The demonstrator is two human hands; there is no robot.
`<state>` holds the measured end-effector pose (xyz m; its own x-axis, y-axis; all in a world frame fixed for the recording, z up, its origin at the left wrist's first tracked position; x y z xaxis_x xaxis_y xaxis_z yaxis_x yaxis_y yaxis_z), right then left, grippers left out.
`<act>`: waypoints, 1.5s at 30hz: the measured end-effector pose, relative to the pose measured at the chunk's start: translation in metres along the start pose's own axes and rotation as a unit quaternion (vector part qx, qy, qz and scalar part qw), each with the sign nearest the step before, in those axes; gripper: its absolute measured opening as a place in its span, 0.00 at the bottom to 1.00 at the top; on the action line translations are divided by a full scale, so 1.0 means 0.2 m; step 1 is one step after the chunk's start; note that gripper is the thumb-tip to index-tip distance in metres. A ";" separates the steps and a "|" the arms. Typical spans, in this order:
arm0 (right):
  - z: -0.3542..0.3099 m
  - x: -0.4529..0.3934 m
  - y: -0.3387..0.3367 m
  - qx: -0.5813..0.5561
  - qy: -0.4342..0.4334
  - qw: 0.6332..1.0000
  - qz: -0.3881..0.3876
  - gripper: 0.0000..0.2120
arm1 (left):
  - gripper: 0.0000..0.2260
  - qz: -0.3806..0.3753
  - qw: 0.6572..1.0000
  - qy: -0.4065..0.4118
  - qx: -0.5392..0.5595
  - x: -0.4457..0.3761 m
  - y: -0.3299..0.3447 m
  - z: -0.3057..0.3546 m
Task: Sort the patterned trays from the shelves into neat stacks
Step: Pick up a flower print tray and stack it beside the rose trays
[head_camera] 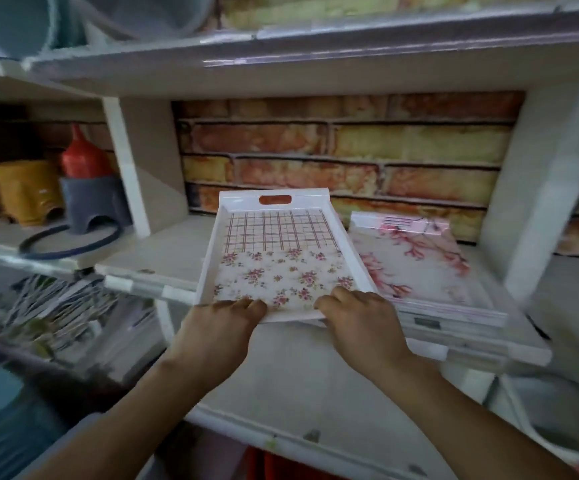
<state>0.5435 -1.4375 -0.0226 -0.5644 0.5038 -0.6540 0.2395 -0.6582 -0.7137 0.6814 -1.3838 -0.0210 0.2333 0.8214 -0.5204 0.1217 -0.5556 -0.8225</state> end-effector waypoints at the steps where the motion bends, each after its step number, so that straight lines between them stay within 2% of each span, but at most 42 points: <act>1: 0.04 0.01 0.00 0.013 0.014 1.000 -0.006 0.16 | 0.17 0.005 1.000 0.017 0.006 -0.05 0.01 0.02; 7: 0.29 0.11 -0.02 0.085 0.090 0.991 -0.054 0.18 | 0.18 0.032 0.993 0.105 0.050 -0.28 0.10 0.22; 13: 0.53 0.23 -0.04 0.120 0.122 0.982 -0.075 0.17 | 0.18 0.043 0.984 0.152 0.080 -0.45 0.18 0.46; 20: 0.75 0.30 -0.02 0.106 0.114 0.987 -0.044 0.14 | 0.17 0.027 0.981 0.172 0.084 -0.62 0.26 0.64; 27: 0.92 0.30 0.08 0.095 0.106 0.988 -0.058 0.15 | 0.15 0.016 0.982 0.164 0.091 -0.74 0.34 0.73; 37: 1.01 0.30 0.17 0.096 0.095 0.990 -0.052 0.13 | 0.12 0.027 0.983 0.169 0.070 -0.83 0.40 0.76; 42: 1.03 0.28 0.19 0.097 0.088 0.990 -0.056 0.10 | 0.14 0.039 0.977 0.192 0.078 -0.87 0.41 0.78; 45: 1.04 0.28 0.19 0.090 0.072 0.993 -0.040 0.07 | 0.09 0.049 0.976 0.193 0.093 -0.88 0.42 0.77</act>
<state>0.3579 -1.5511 -0.0340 -0.4540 0.6246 -0.6354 0.0464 -0.6956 -0.7170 0.5025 -1.5543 -0.0332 0.5844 0.6366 -0.5031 -0.0889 -0.5661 -0.8195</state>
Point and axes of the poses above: each hand's wrist, its own x-axis away from the middle knuckle, its own y-axis out of the palm, z = x × y, the point moved 9 cm from there along -x, towards the middle knuckle, and after that the axes turned 5 degrees about x, right-handed, at the moved point
